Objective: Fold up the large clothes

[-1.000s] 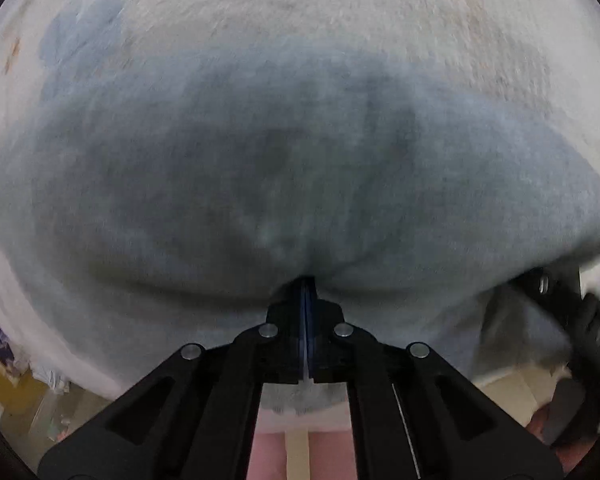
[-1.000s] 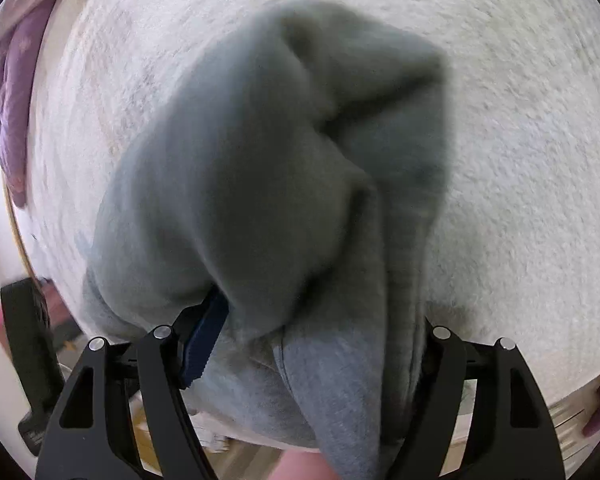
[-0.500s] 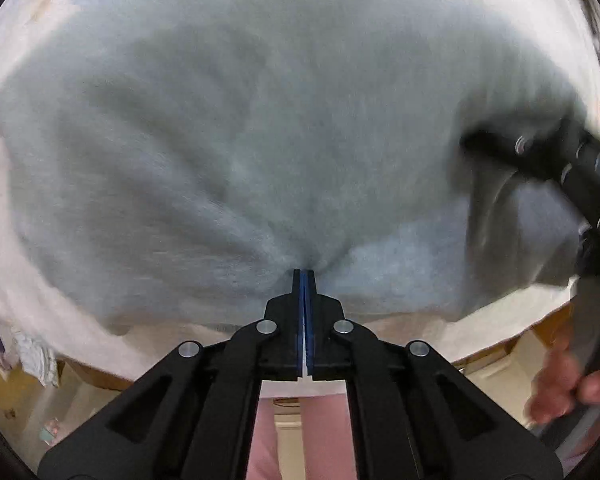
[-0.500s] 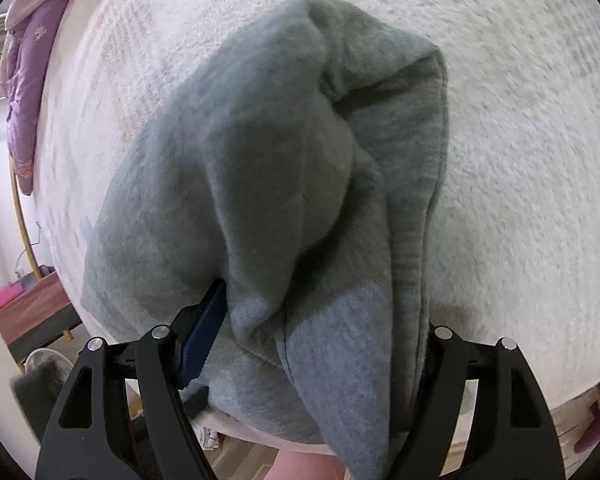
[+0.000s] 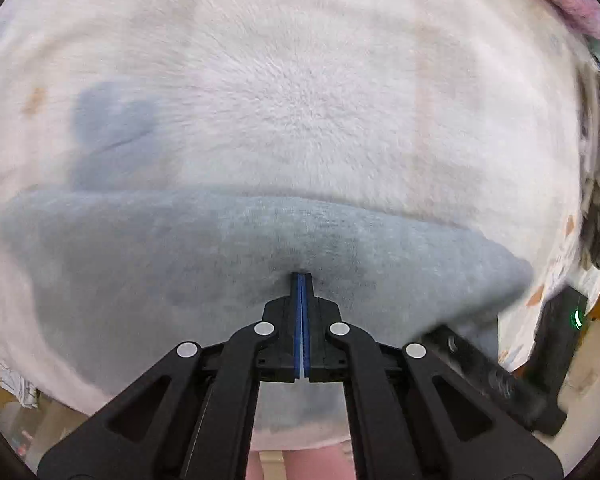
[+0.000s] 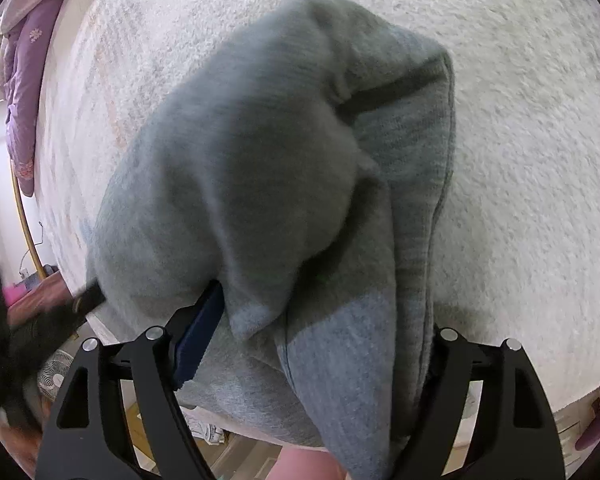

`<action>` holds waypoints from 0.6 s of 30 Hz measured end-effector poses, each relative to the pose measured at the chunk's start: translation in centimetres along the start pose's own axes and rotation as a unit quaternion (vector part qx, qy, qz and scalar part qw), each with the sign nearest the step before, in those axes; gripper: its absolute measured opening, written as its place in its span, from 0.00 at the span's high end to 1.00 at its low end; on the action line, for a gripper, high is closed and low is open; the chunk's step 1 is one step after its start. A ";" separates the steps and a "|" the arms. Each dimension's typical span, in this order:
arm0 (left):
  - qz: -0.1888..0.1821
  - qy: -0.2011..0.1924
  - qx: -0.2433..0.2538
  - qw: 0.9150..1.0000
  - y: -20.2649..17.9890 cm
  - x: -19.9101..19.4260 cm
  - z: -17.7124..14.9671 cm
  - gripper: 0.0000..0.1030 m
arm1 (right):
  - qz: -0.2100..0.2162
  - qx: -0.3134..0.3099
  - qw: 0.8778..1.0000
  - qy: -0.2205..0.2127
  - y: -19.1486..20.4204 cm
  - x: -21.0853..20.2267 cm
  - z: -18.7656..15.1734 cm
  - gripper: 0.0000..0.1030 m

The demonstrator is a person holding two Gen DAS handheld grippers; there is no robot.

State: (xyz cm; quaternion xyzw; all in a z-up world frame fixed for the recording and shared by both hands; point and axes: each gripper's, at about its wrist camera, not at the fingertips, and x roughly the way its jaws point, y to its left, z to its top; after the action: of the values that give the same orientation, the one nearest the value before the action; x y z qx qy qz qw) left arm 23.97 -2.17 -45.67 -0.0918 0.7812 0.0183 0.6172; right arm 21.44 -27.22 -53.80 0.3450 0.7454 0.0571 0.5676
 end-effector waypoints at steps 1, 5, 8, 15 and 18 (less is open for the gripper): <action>0.001 0.000 0.016 1.000 -0.1 0.7 0.4 0.97 | 0.006 0.002 1.000 -0.004 0.4 0.3 0.2 0.20; -0.066 0.050 -0.025 0.996 2.7 0.3 1.3 0.97 | 0.004 0.004 1.000 -0.013 0.9 0.7 0.1 0.12; -0.046 0.058 -0.009 0.997 2.4 -0.7 -1.7 0.98 | -0.014 0.002 1.000 -0.010 1.3 0.7 0.5 0.12; -0.035 0.054 -0.041 0.997 4.9 2.0 -11.9 0.98 | -0.012 -0.012 1.000 0.000 1.1 0.6 1.4 0.11; -0.050 0.004 -0.032 0.998 6.1 4.4 -18.2 0.97 | -0.005 -0.026 1.000 0.011 1.0 0.7 1.9 0.10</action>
State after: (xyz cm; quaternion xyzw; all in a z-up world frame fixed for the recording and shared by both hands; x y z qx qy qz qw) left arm 4.45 0.72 -46.09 -0.1502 0.7771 0.0119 0.6111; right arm 23.44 -26.62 -54.56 0.3256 0.7514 0.0776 0.5687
